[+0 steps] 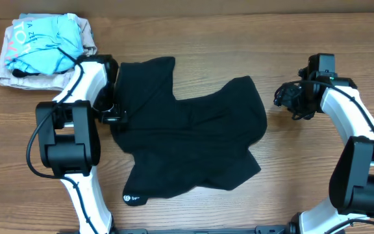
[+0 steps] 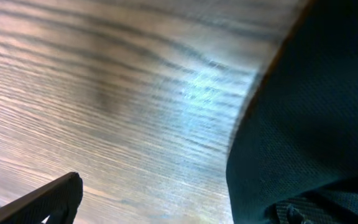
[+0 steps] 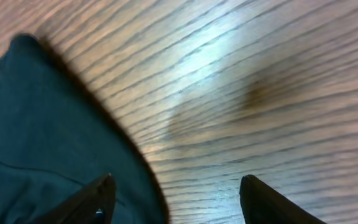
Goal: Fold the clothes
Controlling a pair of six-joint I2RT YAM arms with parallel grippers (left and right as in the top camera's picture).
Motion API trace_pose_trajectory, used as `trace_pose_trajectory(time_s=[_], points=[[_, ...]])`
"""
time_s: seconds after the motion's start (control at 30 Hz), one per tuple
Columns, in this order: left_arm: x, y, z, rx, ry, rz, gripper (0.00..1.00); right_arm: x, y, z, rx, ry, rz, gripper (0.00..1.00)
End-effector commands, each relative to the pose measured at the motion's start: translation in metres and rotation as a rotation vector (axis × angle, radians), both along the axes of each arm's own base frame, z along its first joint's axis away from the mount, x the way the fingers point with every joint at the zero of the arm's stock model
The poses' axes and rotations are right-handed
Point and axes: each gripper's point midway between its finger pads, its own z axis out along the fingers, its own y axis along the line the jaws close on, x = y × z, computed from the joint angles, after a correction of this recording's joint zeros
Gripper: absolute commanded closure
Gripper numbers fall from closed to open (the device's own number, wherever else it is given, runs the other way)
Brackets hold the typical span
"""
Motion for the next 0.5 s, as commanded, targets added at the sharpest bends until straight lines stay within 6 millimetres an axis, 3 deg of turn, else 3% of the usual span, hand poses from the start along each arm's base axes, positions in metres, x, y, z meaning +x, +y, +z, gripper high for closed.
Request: trace_pose_trajectory(time_s=[0.0,0.13,0.23,0.33,0.47], points=[[-0.008,-0.002,-0.008,-0.042,0.040,0.020,0.00,-0.006,0.023,-0.010,0.039,0.012,0.108,0.33],[0.007,-0.002,-0.003,-0.047,-0.006,0.001,0.00,-0.013,0.044,-0.018,0.042,0.044,0.164,0.32],[0.031,-0.005,0.018,-0.056,-0.079,-0.004,0.00,-0.021,0.062,-0.025,0.045,0.084,0.202,0.33],[0.061,-0.006,0.054,-0.058,-0.178,-0.007,0.00,-0.032,0.072,-0.033,0.048,0.142,0.186,0.33],[0.095,-0.007,0.112,-0.056,-0.329,-0.016,0.00,-0.043,0.066,-0.038,-0.001,0.211,0.092,0.35]])
